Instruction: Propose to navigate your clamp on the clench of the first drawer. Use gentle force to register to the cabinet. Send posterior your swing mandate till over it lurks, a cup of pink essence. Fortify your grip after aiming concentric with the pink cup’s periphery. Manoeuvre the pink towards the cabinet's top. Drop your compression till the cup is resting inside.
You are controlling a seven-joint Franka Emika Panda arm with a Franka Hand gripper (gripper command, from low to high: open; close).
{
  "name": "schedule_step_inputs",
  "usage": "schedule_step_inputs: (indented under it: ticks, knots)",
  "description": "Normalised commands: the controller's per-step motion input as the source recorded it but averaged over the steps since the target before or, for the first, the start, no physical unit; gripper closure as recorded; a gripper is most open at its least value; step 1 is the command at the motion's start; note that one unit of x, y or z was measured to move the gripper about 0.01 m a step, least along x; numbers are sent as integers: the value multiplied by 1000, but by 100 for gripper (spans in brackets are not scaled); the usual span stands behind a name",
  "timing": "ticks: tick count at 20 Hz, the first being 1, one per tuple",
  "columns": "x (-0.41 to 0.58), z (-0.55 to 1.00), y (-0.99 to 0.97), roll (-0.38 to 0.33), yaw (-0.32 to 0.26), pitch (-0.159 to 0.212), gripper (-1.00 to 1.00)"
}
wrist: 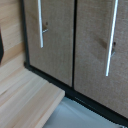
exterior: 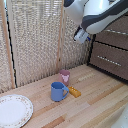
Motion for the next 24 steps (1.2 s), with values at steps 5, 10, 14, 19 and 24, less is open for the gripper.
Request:
schedule_step_inputs:
  ticks: [5, 10, 14, 19, 24]
  knots:
    - [0, 0, -502, -279, 32, 9, -100]
    - [-5, 0, -526, -264, -20, 40, -100]
    - [-59, 0, -400, -250, 2, 43, -100]
    - [-95, 0, -425, -262, 2, 29, -100]
    - [-51, -59, -514, -200, 58, 61, -100]
